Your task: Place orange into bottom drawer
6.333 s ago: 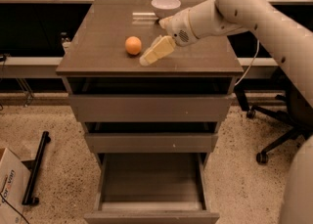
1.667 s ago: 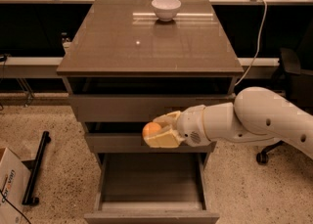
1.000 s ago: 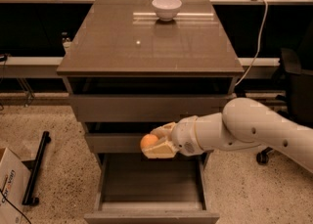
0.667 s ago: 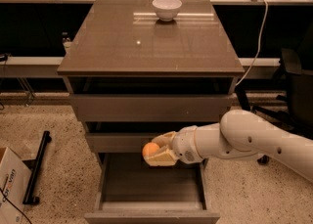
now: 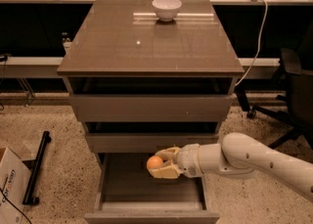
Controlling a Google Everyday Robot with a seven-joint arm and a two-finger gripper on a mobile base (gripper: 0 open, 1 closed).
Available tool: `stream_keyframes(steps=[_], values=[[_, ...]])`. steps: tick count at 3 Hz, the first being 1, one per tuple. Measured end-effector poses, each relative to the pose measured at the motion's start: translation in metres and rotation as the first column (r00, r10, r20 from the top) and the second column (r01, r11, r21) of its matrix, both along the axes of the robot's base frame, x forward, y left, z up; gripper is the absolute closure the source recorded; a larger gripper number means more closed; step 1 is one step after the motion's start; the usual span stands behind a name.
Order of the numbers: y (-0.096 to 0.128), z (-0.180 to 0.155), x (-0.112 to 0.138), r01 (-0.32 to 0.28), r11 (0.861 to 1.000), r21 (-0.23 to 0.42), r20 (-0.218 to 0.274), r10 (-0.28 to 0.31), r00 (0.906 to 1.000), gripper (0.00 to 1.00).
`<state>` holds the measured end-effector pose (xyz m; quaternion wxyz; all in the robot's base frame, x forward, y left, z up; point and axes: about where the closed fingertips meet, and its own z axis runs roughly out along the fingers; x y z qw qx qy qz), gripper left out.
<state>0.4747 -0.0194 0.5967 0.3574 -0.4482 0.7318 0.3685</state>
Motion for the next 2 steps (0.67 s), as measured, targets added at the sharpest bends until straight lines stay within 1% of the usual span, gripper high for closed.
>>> stream_keyframes(steps=[1,2], values=[[0.003,-0.013,-0.003,-0.005,1.0,0.019,-0.019,0.006,0.9998,1.0],[0.005,-0.025,-0.002,0.0,1.0,-0.001,-0.026,0.0,0.9997,1.0]])
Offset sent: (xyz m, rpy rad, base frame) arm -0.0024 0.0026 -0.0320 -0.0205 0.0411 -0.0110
